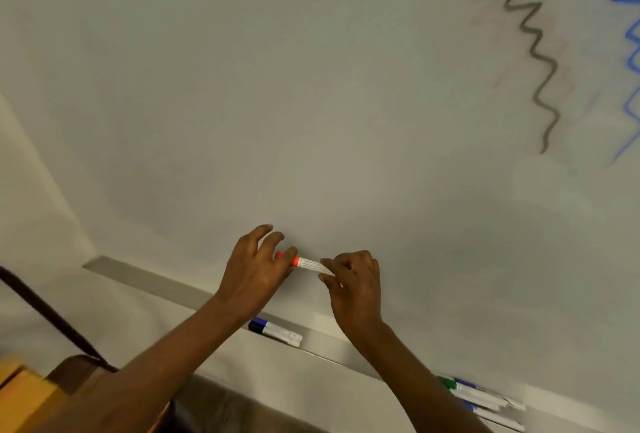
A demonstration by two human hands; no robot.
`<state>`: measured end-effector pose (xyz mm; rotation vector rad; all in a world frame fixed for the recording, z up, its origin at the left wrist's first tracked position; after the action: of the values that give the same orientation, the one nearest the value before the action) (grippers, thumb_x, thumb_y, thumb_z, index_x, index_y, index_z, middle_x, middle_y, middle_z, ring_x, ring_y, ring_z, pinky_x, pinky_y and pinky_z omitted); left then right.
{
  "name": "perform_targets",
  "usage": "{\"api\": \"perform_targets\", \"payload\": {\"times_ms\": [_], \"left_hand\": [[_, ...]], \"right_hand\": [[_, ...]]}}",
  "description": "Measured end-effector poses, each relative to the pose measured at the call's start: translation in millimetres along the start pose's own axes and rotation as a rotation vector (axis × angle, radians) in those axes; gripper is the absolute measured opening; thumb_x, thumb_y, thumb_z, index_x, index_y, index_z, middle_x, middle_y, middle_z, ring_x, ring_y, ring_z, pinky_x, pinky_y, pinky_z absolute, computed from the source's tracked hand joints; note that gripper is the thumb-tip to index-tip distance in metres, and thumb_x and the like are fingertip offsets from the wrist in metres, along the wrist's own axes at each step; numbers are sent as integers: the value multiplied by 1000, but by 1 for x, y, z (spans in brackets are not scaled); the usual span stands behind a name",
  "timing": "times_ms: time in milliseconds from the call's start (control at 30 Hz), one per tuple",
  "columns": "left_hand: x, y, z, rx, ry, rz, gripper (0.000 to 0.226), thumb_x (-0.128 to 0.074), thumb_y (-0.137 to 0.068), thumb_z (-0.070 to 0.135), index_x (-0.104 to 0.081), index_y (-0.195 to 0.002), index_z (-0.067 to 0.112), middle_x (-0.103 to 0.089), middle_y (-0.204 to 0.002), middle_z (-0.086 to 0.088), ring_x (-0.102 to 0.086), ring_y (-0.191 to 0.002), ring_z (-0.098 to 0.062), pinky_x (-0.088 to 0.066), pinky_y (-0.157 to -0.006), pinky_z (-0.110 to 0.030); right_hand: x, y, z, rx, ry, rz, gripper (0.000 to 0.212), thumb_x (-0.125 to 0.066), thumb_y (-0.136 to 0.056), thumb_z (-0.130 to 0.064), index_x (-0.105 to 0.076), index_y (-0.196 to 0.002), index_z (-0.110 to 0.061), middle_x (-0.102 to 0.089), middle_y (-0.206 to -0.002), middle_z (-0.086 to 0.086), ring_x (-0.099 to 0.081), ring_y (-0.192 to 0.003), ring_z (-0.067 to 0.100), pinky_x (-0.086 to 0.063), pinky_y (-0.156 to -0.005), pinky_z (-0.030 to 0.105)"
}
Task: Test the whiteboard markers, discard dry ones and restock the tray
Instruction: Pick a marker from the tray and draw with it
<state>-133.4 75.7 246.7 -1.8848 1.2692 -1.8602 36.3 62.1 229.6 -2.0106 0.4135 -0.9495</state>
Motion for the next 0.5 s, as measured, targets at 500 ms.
{"api": "perform_targets", "payload": {"times_ms": [500], "left_hand": [[-112,107,-50,134,168,-527,69,-45,-88,61,-57,-126,4,-58,-125,-19,-49,-119,-38,-43,-94,-48]], "right_hand": [[-135,79,22,-76,170,-235,11,-73,-71,-24,-75,-80,-17,-69,-77,-3,-56,-75,17,-30,-66,28]]}}
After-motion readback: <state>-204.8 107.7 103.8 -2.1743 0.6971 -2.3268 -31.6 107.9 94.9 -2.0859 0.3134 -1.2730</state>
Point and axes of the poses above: each hand's wrist, its own y-axis away from the middle knuckle, its own x-axis out of the back of the hand, z = x × y, the point moved 5 cm from there along -y, towards the middle knuckle
